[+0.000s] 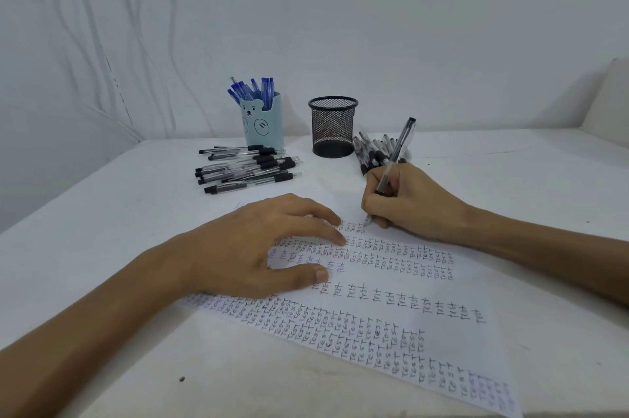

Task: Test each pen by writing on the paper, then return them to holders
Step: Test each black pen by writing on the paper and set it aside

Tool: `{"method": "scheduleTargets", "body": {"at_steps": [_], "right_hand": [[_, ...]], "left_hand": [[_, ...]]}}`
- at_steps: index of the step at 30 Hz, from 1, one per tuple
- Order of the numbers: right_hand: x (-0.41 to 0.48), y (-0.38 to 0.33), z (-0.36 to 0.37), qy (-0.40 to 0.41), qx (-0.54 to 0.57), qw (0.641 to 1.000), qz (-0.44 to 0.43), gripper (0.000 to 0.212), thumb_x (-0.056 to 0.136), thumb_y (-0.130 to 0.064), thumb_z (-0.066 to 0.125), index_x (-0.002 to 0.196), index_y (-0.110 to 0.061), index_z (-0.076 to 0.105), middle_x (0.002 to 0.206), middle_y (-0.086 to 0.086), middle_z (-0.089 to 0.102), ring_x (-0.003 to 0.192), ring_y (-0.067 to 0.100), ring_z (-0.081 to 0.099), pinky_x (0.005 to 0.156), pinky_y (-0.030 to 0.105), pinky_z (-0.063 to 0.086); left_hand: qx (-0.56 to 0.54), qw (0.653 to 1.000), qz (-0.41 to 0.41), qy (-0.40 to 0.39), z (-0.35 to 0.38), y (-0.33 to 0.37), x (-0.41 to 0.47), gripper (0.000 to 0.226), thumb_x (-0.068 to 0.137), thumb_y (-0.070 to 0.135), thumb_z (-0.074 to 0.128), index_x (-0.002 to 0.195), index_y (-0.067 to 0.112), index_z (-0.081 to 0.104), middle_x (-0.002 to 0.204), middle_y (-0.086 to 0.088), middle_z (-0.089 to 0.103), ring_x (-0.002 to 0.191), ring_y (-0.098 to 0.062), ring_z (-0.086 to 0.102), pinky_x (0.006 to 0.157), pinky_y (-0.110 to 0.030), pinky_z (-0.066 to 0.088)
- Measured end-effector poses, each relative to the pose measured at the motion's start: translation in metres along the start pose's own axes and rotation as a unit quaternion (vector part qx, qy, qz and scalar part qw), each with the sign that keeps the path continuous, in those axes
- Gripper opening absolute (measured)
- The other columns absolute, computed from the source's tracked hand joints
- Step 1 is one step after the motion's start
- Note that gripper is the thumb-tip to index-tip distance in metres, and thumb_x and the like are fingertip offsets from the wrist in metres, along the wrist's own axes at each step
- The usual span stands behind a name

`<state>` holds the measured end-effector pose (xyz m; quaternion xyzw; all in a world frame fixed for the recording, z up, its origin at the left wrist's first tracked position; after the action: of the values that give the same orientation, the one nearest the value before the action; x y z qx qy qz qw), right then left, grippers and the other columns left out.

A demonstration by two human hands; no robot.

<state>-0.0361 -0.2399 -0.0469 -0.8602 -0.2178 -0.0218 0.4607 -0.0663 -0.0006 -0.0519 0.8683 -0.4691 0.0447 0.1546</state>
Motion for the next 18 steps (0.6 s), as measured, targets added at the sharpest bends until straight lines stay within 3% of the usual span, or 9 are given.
{"method": "scheduleTargets", "body": {"at_steps": [11, 18], "right_hand": [[0.0003, 0.0016, -0.0006, 0.007, 0.006, 1.000, 0.002, 0.016, 0.085, -0.003, 0.063, 0.070, 0.000, 0.060, 0.054, 0.011, 0.062, 0.044, 0.009, 0.045, 0.047, 0.012, 0.037], [0.0014, 0.0022, -0.0004, 0.022, -0.017, 1.000, -0.001, 0.018, 0.084, -0.006, 0.064, 0.067, -0.008, 0.059, 0.055, 0.008, 0.064, 0.047, 0.008, 0.049, 0.050, 0.013, 0.039]], "left_hand": [[-0.004, 1.000, 0.005, 0.003, 0.0007, -0.0017, 0.0003, 0.043, 0.099, 0.058, 0.059, 0.139, 0.041, 0.060, 0.149, 0.023, 0.049, 0.139, 0.001, 0.045, 0.112, -0.035, 0.044], [0.002, 1.000, 0.008, 0.007, 0.0012, -0.0029, 0.0002, 0.042, 0.099, 0.057, 0.060, 0.139, 0.043, 0.059, 0.149, 0.024, 0.048, 0.139, 0.002, 0.044, 0.113, -0.033, 0.043]]}}
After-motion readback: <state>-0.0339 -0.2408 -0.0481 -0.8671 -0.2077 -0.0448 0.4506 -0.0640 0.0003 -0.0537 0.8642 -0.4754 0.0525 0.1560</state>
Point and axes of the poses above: each hand's wrist, its own x-axis towards the middle knuckle, its own z-axis out of the palm, y = z × x, the point moved 2 cm from there along x, towards the middle knuckle
